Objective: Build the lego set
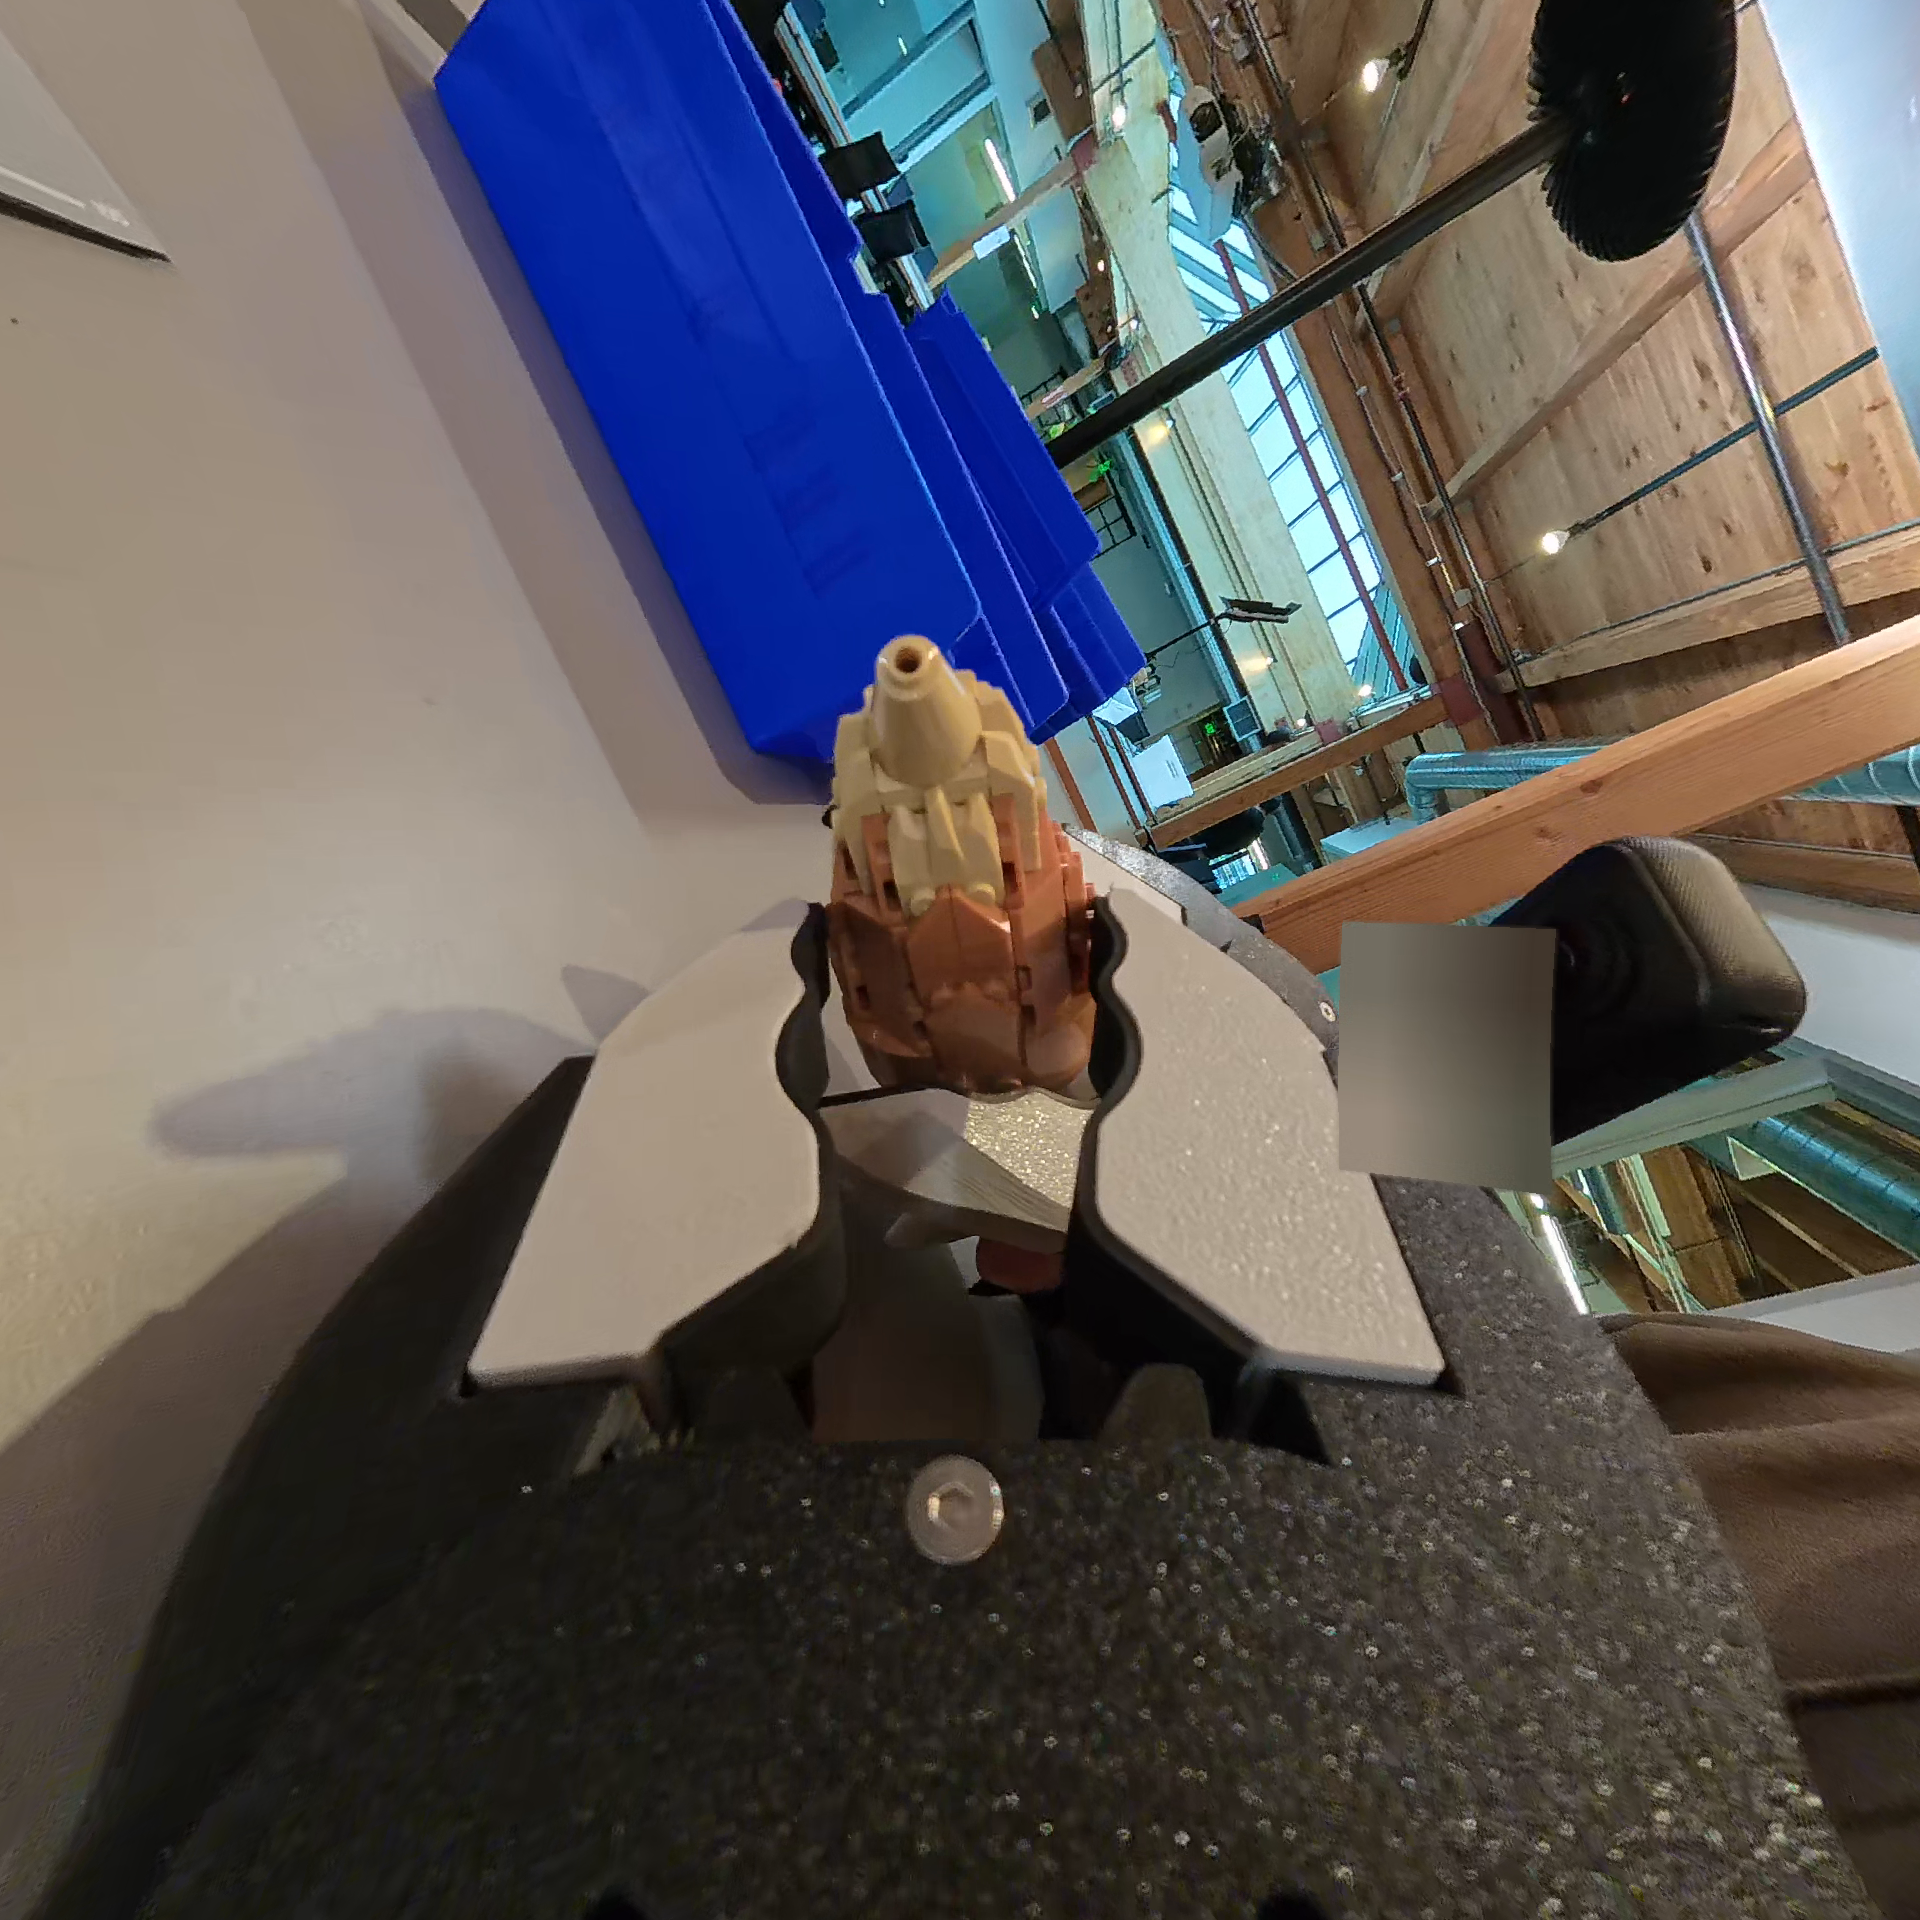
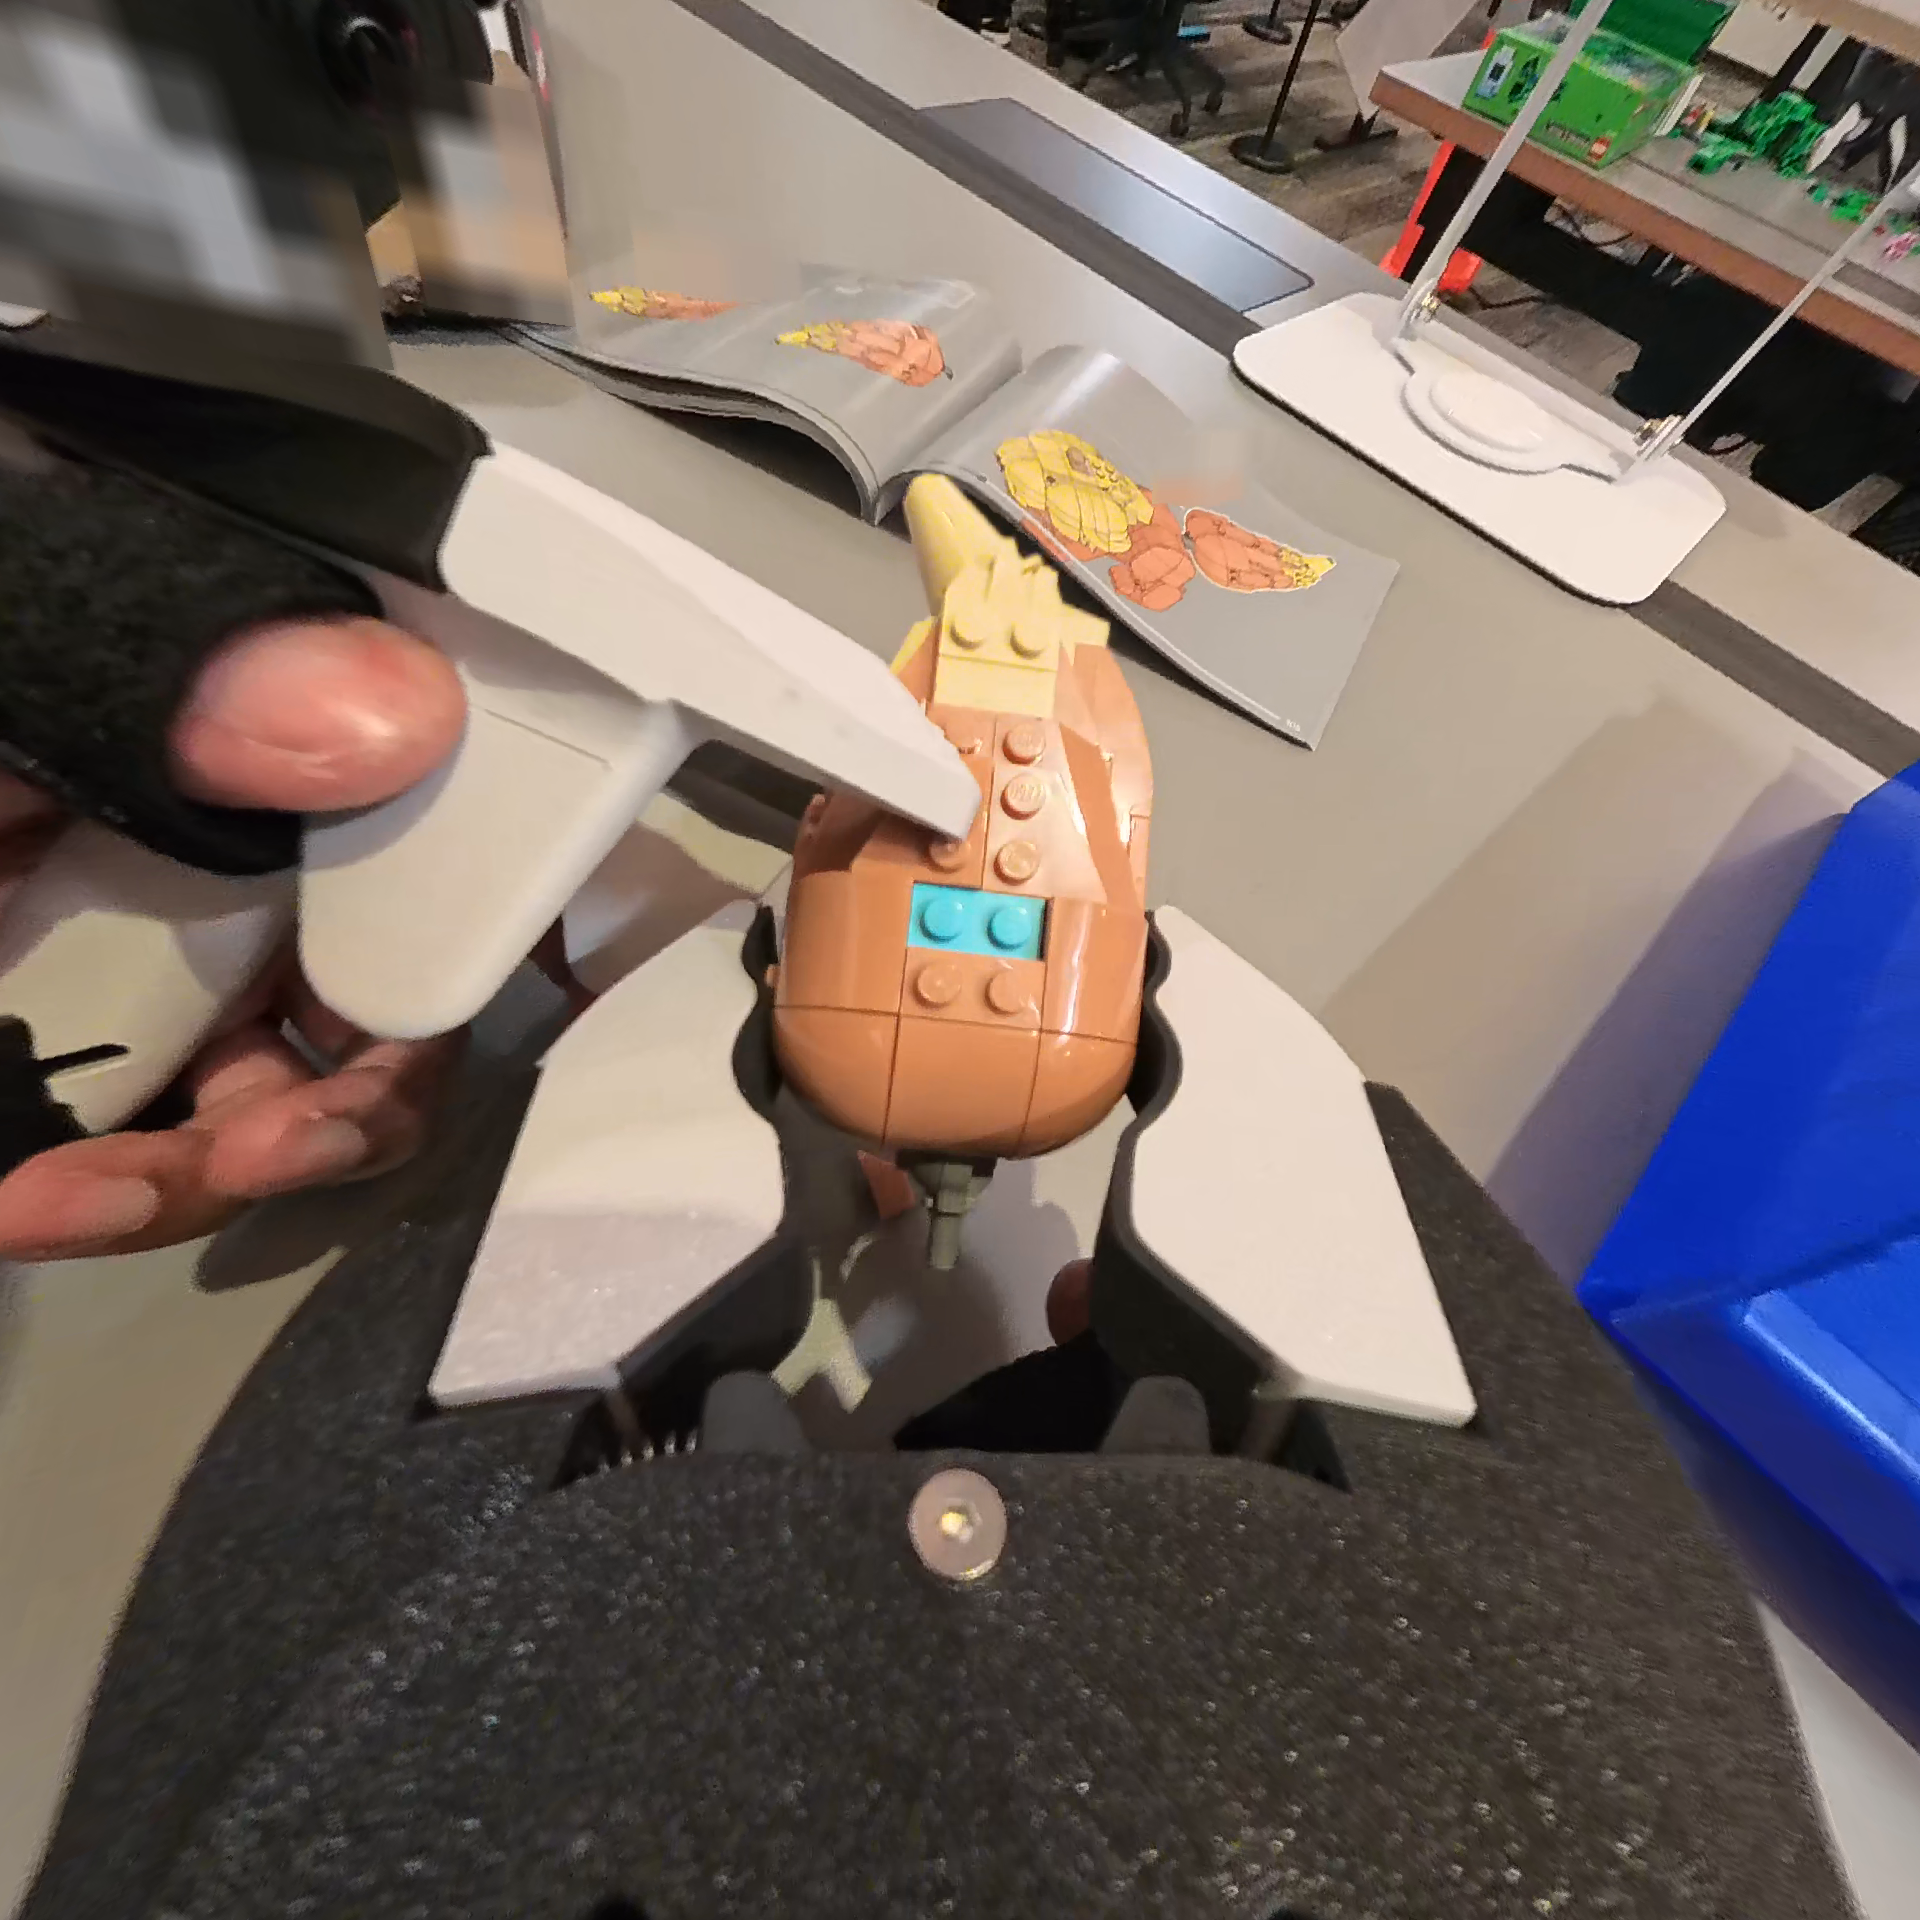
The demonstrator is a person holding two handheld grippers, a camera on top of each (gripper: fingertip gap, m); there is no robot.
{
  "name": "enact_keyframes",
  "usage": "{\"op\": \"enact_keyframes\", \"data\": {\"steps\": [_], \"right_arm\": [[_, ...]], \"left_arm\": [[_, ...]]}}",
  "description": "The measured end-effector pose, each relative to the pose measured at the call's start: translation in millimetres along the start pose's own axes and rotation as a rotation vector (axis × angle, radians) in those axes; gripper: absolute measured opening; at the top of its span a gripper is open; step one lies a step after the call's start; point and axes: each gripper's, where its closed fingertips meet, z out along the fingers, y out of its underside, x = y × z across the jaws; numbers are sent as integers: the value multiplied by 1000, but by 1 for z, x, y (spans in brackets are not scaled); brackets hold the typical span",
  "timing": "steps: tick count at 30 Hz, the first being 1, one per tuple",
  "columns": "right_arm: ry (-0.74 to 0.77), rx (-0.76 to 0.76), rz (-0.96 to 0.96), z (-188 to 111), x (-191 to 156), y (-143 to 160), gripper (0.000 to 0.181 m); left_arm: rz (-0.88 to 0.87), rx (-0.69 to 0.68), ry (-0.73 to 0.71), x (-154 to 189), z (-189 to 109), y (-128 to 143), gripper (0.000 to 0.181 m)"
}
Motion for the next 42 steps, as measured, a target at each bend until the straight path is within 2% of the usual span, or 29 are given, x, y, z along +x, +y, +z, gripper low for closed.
{"op": "enact_keyframes", "data": {"steps": [15, 22, 32, 42], "right_arm": [[110, 11, -140, -5, 1, -7, 65], [40, 22, -71, -3, -1, -8, 66], [13, -34, -77, -1, 0, 1, 66], [-54, -92, -18, 2, 1, 0, 74]], "left_arm": [[39, 31, 11, 3, -3, 0, 47], [46, 33, 45, 3, -4, -2, 47], [36, -14, 55, 0, -3, 2, 47], [-169, -6, 128, -2, 1, 0, 47]]}}
